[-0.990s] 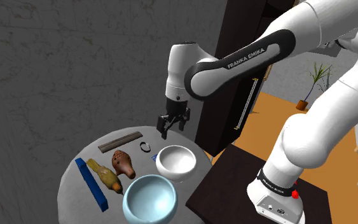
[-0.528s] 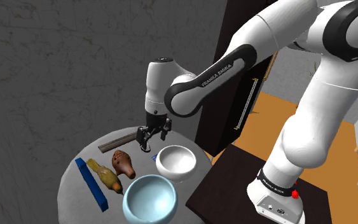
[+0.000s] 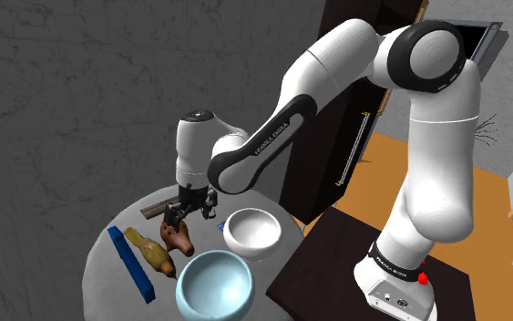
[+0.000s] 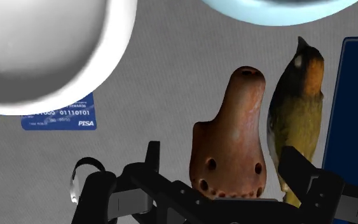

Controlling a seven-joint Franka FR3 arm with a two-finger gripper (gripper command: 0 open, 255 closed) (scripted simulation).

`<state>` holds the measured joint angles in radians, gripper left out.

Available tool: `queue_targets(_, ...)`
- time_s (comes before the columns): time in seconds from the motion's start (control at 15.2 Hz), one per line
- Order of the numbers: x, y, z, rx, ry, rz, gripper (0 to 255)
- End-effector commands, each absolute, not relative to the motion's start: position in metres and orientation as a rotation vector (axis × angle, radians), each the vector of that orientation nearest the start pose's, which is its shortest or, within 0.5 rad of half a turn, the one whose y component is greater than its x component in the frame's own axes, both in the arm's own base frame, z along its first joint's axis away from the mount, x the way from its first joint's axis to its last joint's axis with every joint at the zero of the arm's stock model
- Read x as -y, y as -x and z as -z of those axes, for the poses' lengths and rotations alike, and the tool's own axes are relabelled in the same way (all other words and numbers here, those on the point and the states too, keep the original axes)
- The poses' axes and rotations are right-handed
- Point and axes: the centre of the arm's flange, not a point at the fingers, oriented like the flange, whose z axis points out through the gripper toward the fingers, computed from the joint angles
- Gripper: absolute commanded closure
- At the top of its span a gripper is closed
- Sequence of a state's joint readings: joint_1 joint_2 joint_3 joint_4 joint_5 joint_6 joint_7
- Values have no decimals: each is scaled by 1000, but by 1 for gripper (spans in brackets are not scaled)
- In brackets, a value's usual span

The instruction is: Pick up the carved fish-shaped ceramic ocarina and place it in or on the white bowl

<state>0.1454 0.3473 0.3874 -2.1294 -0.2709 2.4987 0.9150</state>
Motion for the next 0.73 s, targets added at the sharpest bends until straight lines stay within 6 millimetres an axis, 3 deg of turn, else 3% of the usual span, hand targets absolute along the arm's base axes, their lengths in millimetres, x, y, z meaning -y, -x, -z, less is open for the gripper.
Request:
queue_targets(0.0,-308,-516,-241,-311,3115,127,0)
queue_targets(0.13,-316,-524,-231,-315,3113,137,0)
queue_targets(0.66,-316,-528,-191,-315,3113,137,0)
